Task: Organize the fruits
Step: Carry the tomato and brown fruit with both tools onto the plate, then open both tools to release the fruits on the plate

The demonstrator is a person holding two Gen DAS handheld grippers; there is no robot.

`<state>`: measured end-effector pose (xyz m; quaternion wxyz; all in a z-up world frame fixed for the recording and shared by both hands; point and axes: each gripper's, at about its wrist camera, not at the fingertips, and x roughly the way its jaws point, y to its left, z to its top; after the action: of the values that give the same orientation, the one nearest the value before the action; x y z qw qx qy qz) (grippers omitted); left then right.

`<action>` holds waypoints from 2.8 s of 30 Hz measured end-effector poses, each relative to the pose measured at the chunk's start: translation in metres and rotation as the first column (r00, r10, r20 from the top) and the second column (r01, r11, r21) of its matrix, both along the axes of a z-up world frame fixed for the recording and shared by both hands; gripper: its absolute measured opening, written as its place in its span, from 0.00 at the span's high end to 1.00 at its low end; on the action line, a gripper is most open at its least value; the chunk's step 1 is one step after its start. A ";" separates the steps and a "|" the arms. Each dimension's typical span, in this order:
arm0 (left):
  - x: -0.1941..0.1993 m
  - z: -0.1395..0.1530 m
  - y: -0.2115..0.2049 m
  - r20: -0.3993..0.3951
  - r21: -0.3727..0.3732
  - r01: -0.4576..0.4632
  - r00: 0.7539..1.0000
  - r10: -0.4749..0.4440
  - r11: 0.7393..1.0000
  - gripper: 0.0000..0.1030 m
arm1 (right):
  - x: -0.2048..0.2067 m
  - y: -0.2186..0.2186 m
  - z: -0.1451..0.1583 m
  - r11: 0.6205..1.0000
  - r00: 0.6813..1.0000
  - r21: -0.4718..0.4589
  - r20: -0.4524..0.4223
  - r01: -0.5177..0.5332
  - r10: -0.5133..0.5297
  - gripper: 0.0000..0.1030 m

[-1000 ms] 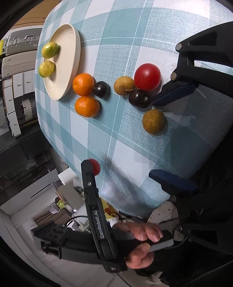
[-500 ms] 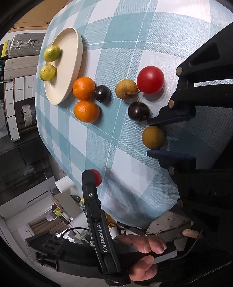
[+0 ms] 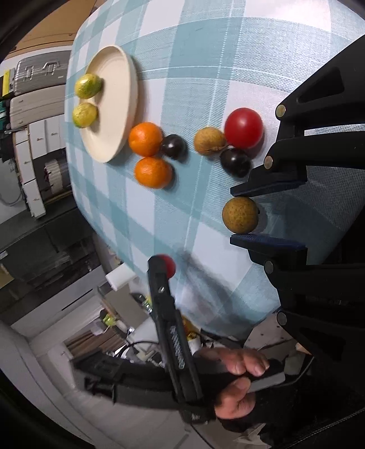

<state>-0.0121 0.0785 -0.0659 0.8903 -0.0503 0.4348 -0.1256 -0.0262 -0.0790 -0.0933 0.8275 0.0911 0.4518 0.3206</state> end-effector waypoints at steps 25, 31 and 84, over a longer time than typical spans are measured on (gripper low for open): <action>0.146 0.039 -0.053 0.012 -0.087 0.039 0.999 -0.038 0.995 0.74 | 0.096 -0.091 0.079 0.974 0.947 0.076 0.229 0.213 -0.225 0.73; 0.195 0.039 -0.066 -0.007 -0.105 0.039 0.999 -0.040 0.994 0.74 | 0.139 -0.088 0.085 0.976 0.945 0.061 0.245 0.207 -0.216 0.73; 0.244 0.006 -0.074 -0.105 -0.156 0.031 0.993 -0.048 0.987 0.64 | 0.190 -0.068 0.037 0.967 0.951 -0.084 0.219 0.242 -0.219 0.36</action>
<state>0.2314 0.0041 -0.0603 0.8561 -0.1171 0.4725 -0.1737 0.1634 -0.1469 -0.0560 0.9057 0.0638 0.3659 0.2043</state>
